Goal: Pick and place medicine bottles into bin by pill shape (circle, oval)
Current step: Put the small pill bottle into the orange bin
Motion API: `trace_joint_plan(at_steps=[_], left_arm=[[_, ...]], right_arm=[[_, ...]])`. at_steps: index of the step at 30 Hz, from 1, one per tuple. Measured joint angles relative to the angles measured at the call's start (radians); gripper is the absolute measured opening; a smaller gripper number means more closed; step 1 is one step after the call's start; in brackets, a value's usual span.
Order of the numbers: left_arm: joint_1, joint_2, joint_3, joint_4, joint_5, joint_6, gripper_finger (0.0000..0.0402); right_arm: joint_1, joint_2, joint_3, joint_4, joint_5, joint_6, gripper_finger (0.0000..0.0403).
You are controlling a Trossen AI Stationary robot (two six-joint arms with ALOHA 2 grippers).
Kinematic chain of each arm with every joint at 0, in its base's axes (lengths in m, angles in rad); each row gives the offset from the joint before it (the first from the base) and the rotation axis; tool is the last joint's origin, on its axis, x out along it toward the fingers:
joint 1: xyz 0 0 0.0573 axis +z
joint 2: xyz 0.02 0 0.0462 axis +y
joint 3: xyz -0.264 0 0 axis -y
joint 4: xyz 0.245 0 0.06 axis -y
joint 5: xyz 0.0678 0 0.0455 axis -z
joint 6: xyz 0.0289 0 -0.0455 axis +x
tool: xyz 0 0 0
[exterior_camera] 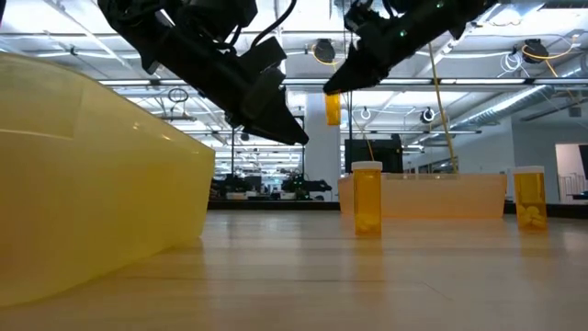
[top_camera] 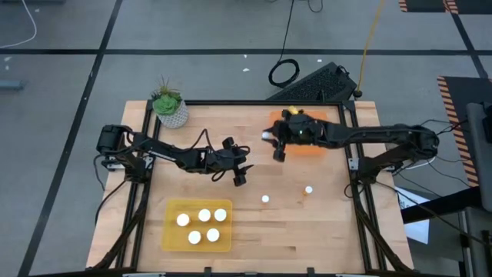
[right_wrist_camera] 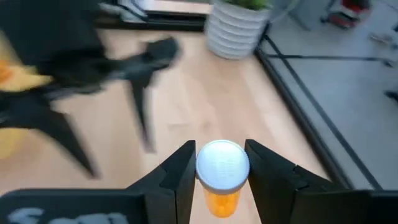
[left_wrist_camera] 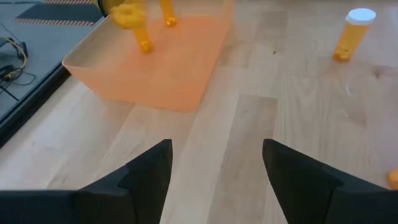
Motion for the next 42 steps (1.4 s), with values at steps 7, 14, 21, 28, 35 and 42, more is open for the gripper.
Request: trace_joint_plan(at_steps=[7,14,21,28,35,42], left_arm=[[-0.001,0.000,0.000,0.002,0.001,-0.003,0.0251],[-0.002,0.000,0.000,0.004,0.001,-0.003,0.0251],[-0.002,0.000,0.000,0.006,0.002,-0.003,0.0251],[-0.002,0.000,0.000,0.026,0.002,-0.003,0.0251],[-0.002,0.000,0.000,0.038,0.010,-0.005,0.0251],[-0.002,0.000,0.000,0.036,0.011,-0.004,0.0251]], right_arm=[[-0.175,0.012,-0.012,-0.034,-0.001,-0.018,0.0123],[-0.325,0.013,-0.123,0.070,-0.003,0.014,0.0123],[-0.416,0.013,-0.251,0.266,-0.038,0.105,0.0123],[-0.428,0.041,-0.311,0.405,-0.057,0.185,0.0123],[-0.418,0.139,-0.310,0.461,-0.056,0.200,0.0123],[-0.418,0.195,-0.310,0.496,-0.055,0.223,0.0123]])
